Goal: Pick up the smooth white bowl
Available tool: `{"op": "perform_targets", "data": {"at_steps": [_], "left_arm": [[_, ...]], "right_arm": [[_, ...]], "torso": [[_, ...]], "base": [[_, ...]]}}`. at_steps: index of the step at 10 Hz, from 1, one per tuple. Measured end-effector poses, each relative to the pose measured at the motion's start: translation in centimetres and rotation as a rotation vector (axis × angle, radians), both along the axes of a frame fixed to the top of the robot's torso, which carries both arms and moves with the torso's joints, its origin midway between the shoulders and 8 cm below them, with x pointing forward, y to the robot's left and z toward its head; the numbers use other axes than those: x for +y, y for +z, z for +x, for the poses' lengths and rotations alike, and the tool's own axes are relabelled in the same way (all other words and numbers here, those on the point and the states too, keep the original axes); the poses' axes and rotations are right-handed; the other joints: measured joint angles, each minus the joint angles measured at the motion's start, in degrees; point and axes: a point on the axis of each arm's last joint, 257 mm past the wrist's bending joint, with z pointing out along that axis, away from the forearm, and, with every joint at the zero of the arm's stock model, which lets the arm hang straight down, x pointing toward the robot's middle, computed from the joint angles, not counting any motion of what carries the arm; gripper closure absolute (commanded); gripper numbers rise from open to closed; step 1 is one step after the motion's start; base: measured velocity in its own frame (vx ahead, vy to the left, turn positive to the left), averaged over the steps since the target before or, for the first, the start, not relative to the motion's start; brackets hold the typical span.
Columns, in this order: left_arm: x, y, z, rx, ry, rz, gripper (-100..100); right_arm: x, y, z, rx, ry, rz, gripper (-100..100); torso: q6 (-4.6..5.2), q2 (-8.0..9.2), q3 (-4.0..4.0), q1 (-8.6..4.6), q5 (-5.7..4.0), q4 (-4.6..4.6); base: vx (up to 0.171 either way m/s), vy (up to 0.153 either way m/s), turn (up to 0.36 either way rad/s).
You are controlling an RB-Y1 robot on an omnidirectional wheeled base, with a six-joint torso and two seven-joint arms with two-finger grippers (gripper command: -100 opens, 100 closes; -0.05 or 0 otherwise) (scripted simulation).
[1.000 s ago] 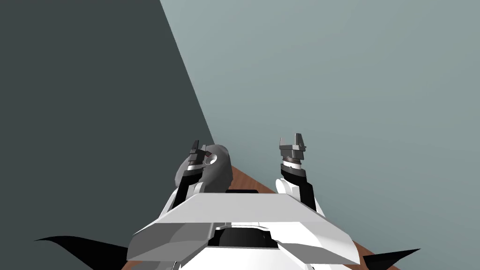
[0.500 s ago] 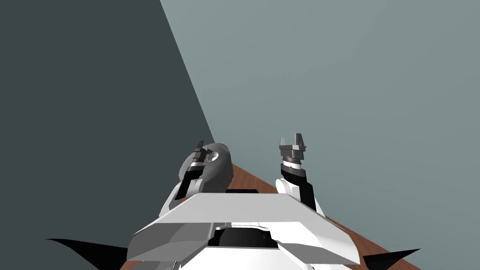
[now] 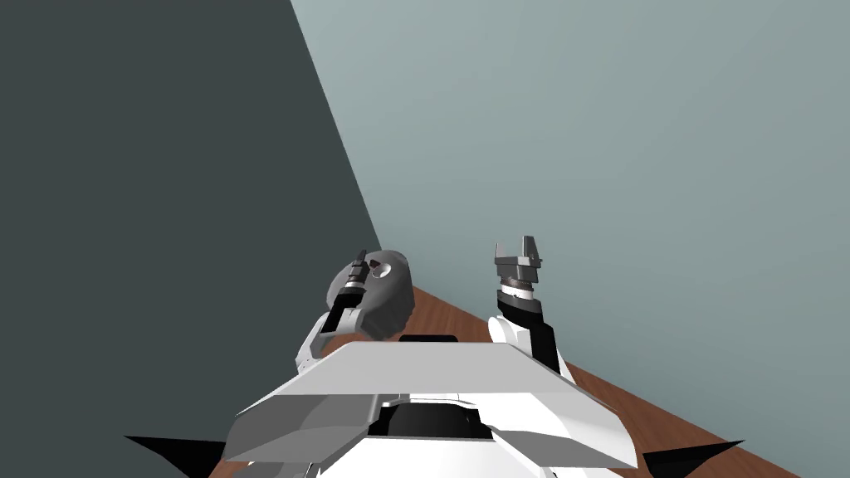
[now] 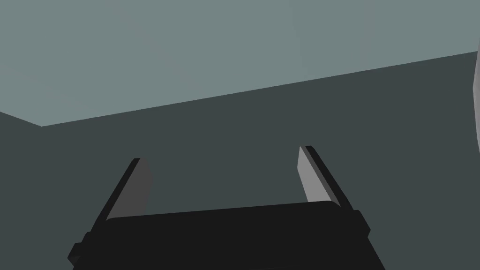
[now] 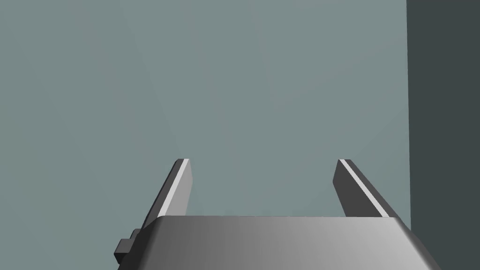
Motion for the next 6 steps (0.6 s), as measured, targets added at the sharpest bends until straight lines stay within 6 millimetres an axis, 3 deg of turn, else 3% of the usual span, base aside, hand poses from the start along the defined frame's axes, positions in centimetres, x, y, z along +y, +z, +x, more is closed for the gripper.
{"op": "perform_targets", "data": {"at_steps": [2,6], "left_arm": [[0.6,-1.2,1.2,0.037,0.012,0.0,-100],[2.5,-4.5,4.6,0.145,0.043,-0.007,-100]], "right_arm": [[0.0,0.0,0.0,0.0,0.0,0.0,0],[0.0,0.0,0.0,0.0,0.0,0.0,0]], "torso": [[0.01,-0.19,-0.11,-0.02,-0.01,-0.04],[-0.02,-0.05,-0.03,0.1,0.03,-0.02]], "base": [[-0.092,0.028,-0.041],[-0.142,0.059,-0.071]]}}
